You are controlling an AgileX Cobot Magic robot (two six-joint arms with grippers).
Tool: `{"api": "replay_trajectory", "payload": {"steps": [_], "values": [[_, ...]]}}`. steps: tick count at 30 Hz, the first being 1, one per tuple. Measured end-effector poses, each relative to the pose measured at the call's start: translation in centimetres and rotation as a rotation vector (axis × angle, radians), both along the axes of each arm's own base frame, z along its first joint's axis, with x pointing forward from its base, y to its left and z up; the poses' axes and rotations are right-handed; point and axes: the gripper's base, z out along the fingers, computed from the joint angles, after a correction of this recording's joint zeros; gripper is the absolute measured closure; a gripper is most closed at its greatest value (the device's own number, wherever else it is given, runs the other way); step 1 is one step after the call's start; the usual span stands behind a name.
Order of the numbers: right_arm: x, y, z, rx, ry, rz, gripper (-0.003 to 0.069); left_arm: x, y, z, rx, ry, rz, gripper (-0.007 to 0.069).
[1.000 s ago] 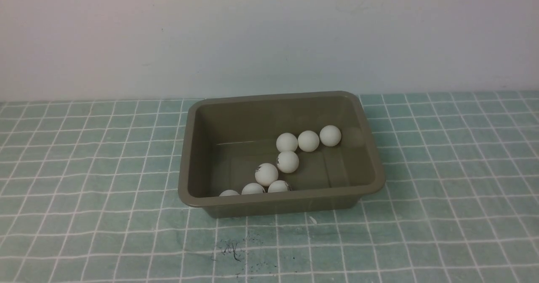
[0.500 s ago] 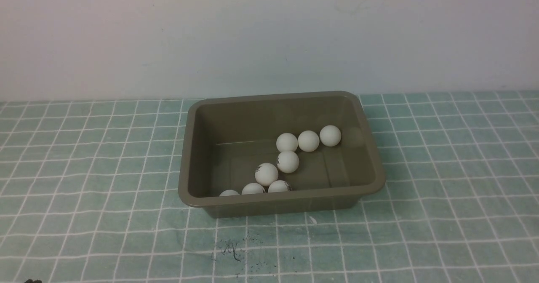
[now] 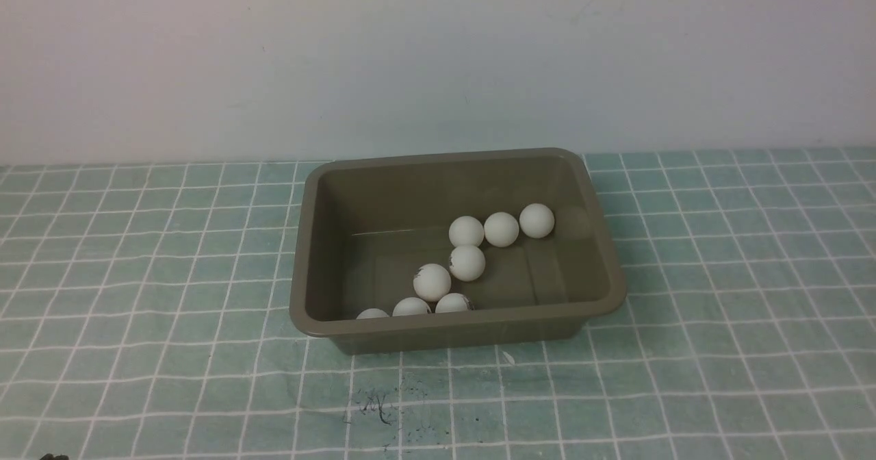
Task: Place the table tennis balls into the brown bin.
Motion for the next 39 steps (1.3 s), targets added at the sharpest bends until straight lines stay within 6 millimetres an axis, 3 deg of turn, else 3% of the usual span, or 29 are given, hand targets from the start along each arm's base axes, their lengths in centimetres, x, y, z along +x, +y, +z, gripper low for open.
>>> {"api": "replay_trajectory", "payload": {"steps": [4,6,10,12,13,14,16,17,39], "values": [[0.3,0.1,-0.5,-0.021,0.031,-0.008,0.0669,0.0,0.0,0.0,0.000,0.000,0.000,0.0629],[1.0,0.3,-1.8,-0.059,0.096,-0.048,0.0669,0.0,0.0,0.0,-0.001,0.000,0.000,0.0629],[3.3,0.5,-6.9,-0.120,0.295,-0.200,0.0669,0.0,0.0,0.0,-0.001,0.000,0.000,0.0629],[4.5,0.3,-10.7,-0.139,0.418,-0.270,0.0669,0.0,0.0,0.0,-0.001,0.000,0.000,0.0629],[4.6,0.3,-11.0,-0.140,0.428,-0.275,0.0669,0.0,0.0,0.0,-0.001,0.000,0.000,0.0629],[5.1,0.1,-13.4,-0.145,0.503,-0.313,0.0669,0.0,0.0,0.0,-0.001,0.000,0.000,0.0629],[5.4,0.0,-16.2,-0.155,0.594,-0.334,0.0669,0.0,0.0,0.0,-0.001,0.000,0.000,0.0629],[5.4,0.0,-16.6,-0.156,0.615,-0.335,0.0669,0.0,0.0,0.0,-0.001,-0.001,0.000,0.0629],[5.5,-0.1,-16.6,-0.152,0.596,-0.345,0.0669,0.0,0.0,0.0,-0.001,-0.001,0.000,0.0629]]}}
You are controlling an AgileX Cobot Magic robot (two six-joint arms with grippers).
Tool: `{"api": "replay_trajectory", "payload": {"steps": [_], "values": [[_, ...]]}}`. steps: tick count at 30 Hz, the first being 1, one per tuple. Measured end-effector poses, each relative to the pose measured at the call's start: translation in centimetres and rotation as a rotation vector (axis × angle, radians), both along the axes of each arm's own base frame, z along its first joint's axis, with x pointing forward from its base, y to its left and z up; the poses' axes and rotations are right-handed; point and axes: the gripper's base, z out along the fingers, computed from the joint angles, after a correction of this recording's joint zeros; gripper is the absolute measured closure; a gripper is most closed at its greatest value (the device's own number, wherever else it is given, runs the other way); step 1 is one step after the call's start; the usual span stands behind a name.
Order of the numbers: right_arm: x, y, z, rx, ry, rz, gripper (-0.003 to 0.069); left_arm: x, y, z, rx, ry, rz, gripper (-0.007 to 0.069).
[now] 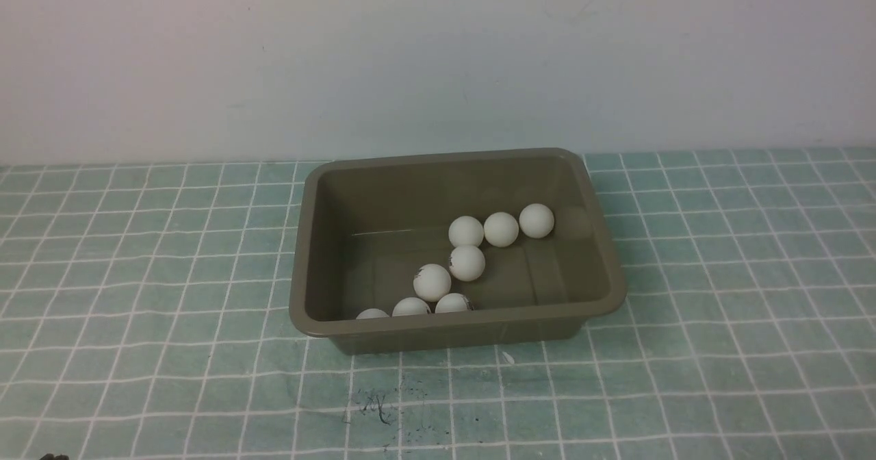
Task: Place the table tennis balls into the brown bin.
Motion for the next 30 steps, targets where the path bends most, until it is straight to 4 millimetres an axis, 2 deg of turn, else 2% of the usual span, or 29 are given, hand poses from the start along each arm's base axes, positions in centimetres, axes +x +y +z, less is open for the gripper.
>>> {"api": "replay_trajectory", "payload": {"steps": [30], "values": [[0.00,0.00,0.00,0.023,0.000,-0.005,0.0669,0.00,0.00,0.00,0.000,0.000,0.000,0.0629]]}}
